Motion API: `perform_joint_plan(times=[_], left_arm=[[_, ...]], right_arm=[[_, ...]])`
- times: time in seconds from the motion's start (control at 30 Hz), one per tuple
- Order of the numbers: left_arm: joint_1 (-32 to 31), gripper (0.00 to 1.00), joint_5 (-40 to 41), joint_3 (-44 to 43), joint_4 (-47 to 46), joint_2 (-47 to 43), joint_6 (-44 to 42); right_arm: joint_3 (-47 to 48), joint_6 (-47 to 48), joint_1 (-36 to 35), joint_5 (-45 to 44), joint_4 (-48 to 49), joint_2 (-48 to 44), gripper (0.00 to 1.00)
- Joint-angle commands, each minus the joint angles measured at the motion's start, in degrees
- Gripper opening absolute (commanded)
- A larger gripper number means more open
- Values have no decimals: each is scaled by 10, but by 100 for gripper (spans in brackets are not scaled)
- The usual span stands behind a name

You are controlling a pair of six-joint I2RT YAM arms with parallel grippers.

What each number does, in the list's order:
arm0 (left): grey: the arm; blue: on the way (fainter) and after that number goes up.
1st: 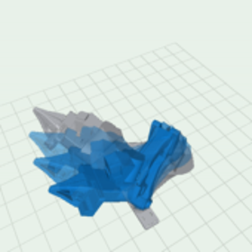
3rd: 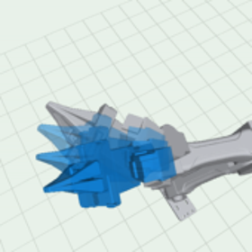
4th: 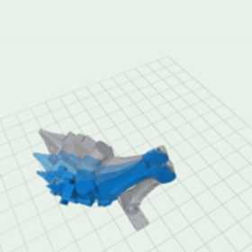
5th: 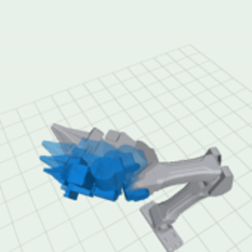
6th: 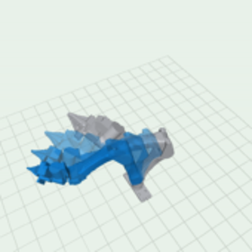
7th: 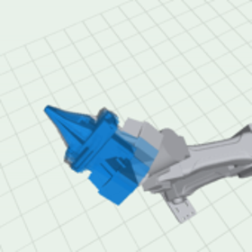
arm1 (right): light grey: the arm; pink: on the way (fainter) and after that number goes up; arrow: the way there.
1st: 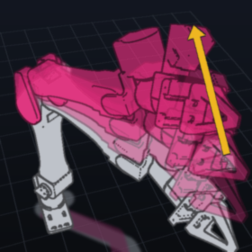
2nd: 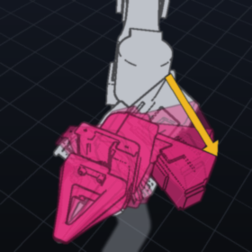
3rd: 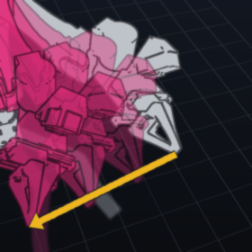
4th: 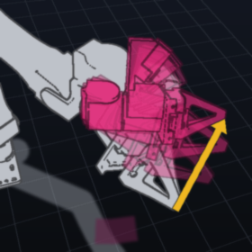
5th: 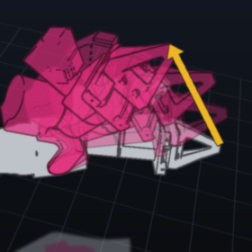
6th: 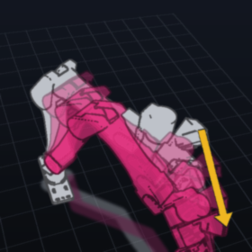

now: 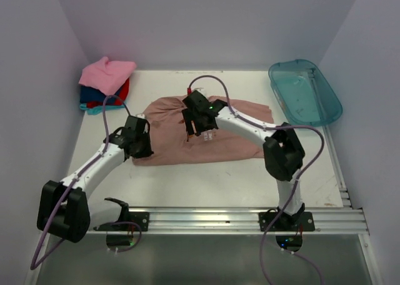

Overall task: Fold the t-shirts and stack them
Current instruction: Fold the flattened tshirt in 1/3 of the way

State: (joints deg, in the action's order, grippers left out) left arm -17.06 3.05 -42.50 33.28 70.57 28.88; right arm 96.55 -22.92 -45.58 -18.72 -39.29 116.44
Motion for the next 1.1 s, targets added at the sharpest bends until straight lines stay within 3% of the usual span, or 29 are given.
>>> perform_joint_plan(times=[0.0,0.17,0.2,0.27,0.3,0.43,0.63,1.07], left_arm=[[-2,0,-20,-32,-63,-36,-10],[-2,0,-30,-92,-86,46,-18],[-2,0,-52,-101,-94,65,-20],[-2,0,-65,-120,-103,108,-20],[-2,0,-67,-123,-116,120,-16],[-2,0,-55,-127,-137,184,-11],[-2,0,-17,-116,-129,247,4],[-2,0,-7,-59,-129,213,42]], right_arm=[[-50,11,1,-79,22,-115,88],[-117,-10,12,-118,-12,-163,87],[-126,-22,15,-128,-19,-167,78],[-154,-40,35,-130,-41,-177,48],[-165,-68,44,-141,-50,-181,0],[-229,-121,108,-155,-70,-211,0],[-291,-117,177,-141,-45,-221,0],[-333,-84,197,-67,73,-141,0]])
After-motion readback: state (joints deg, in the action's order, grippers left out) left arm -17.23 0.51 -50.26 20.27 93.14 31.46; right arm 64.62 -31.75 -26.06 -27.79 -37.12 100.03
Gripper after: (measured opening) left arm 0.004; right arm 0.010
